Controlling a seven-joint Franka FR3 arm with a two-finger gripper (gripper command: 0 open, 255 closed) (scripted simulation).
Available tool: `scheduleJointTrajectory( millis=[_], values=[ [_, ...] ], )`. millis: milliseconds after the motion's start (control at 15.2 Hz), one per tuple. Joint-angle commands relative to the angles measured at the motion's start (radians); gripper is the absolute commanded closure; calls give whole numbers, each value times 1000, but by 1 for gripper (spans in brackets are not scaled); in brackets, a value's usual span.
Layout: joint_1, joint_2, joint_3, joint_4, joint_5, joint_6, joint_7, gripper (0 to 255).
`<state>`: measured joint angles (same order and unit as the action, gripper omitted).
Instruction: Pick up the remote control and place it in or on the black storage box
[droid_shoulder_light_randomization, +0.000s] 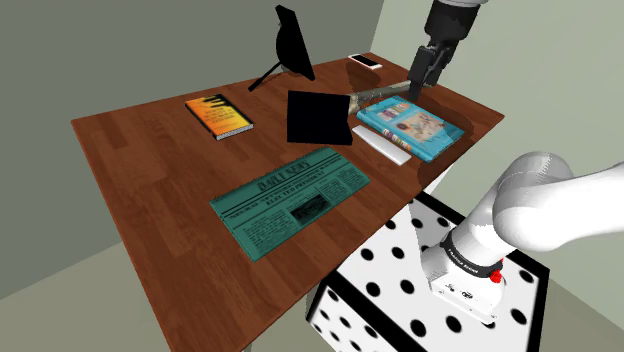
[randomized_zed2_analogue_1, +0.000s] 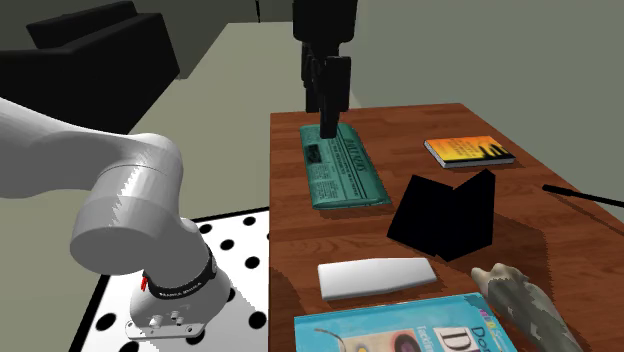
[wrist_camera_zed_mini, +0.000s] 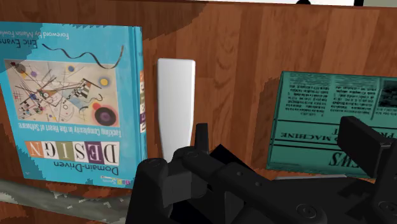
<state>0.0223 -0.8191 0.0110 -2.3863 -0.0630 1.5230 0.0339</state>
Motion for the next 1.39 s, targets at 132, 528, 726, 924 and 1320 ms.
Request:
scheduleJointTrajectory(
  millis=[132, 528, 726, 924, 1320],
  values=[
    [-11, 12, -25, -49, -13, 66, -14, 0],
    [-47, 88, -105, -168, -51, 276, -54, 0],
    [-65, 150, -146, -210, -67, 387, -75, 0],
    [-81, 228, -189, -239, -80, 501, -98, 0],
    [-98, 428, -275, -255, -77, 729, -157, 0]
  ],
)
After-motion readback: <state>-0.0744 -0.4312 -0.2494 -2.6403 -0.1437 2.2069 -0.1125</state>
